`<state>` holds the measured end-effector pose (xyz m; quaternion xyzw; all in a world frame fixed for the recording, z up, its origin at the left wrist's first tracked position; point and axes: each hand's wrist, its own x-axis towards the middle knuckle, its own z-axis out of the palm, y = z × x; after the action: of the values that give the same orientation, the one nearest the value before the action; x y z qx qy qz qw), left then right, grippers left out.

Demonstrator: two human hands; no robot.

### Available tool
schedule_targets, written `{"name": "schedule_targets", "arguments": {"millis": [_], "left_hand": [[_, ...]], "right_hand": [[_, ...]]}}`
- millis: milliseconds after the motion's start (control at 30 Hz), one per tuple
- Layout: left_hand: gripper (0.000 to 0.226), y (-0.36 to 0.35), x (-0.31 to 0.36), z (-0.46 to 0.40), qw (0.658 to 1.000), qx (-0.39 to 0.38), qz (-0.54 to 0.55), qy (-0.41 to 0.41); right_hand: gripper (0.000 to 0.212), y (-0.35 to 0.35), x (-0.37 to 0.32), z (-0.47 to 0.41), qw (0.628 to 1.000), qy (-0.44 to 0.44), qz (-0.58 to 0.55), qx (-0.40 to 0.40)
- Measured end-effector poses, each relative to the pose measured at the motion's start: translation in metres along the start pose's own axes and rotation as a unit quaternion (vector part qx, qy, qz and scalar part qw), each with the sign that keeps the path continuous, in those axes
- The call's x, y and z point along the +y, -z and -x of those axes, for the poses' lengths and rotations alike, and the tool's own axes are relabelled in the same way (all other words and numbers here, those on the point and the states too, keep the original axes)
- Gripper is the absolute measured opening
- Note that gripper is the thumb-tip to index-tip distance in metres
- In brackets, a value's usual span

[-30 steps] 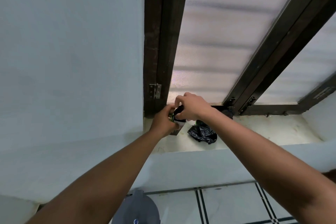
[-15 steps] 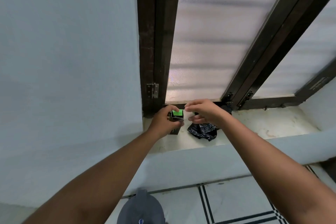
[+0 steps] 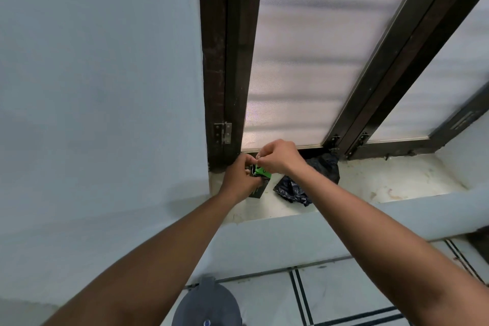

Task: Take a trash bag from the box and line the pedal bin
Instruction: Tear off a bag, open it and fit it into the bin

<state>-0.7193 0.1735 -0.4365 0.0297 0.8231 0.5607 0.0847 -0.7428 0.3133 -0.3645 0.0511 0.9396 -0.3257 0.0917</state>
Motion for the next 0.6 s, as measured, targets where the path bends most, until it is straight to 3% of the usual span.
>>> {"name": "schedule_targets", "arguments": {"millis": [100,167,333,600], "left_hand": [[0.048,-0.001,-0.001,-0.002,1.0,-0.001,0.008,-0.002],[0.053,-0.001,-0.003,-0.003,1.0,0.003,0.009,-0.004],[0.059,-0.001,-0.007,-0.005,0.999,0.014,0.027,-0.017],[0.046,-0.001,-0.01,-0.001,0.998,0.016,-0.017,-0.055]], "right_hand": [[0.023,-0.008,-0.006,0.004,0.996,0.028,0.068,0.044],[0.017,-0.011,-0.006,0.005,0.996,0.021,0.074,0.051],[0.015,-0.017,-0.003,0.01,0.996,0.01,0.046,0.071],[0.017,-0.023,0.013,0.017,0.995,0.051,-0.007,0.085]]}}
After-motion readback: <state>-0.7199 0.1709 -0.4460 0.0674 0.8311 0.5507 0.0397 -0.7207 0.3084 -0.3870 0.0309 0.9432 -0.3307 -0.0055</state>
